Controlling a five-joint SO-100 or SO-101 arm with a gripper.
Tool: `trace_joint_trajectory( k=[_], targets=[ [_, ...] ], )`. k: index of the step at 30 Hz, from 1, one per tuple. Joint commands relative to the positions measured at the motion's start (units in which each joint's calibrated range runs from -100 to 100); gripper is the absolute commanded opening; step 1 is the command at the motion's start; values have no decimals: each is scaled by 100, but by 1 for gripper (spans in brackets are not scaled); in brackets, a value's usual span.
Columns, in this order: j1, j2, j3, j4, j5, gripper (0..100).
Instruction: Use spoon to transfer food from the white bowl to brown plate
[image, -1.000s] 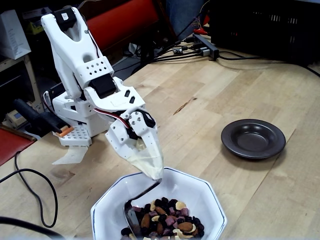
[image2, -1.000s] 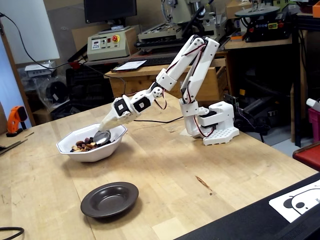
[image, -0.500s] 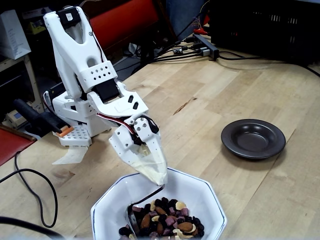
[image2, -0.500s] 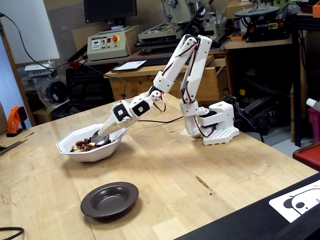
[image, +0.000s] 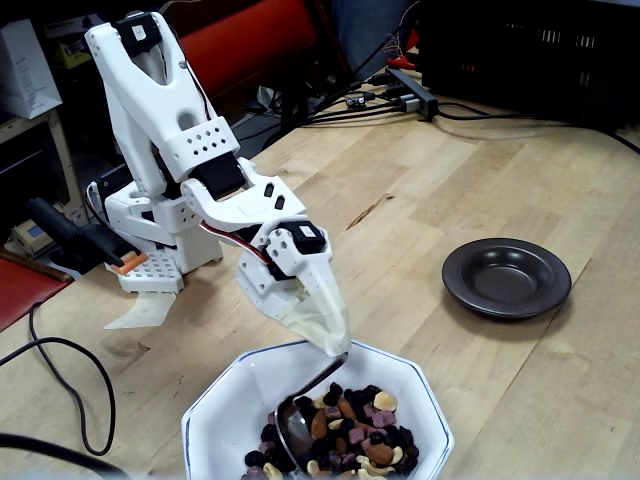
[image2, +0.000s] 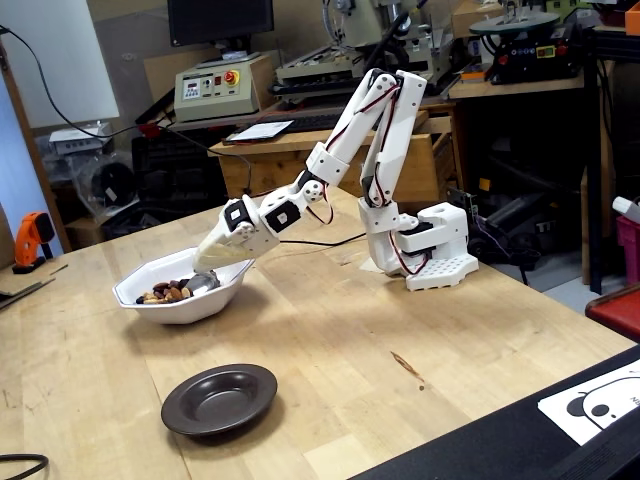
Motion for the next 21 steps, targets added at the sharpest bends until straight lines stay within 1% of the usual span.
trace_joint_trajectory(
  k=[1, 11, 21],
  targets=[
    [-265, -50, -216, -76, -156, 4],
    [-258, -67, -216, -76, -557, 4],
    [-265, -84, -216, -76, -1148, 4]
  ],
)
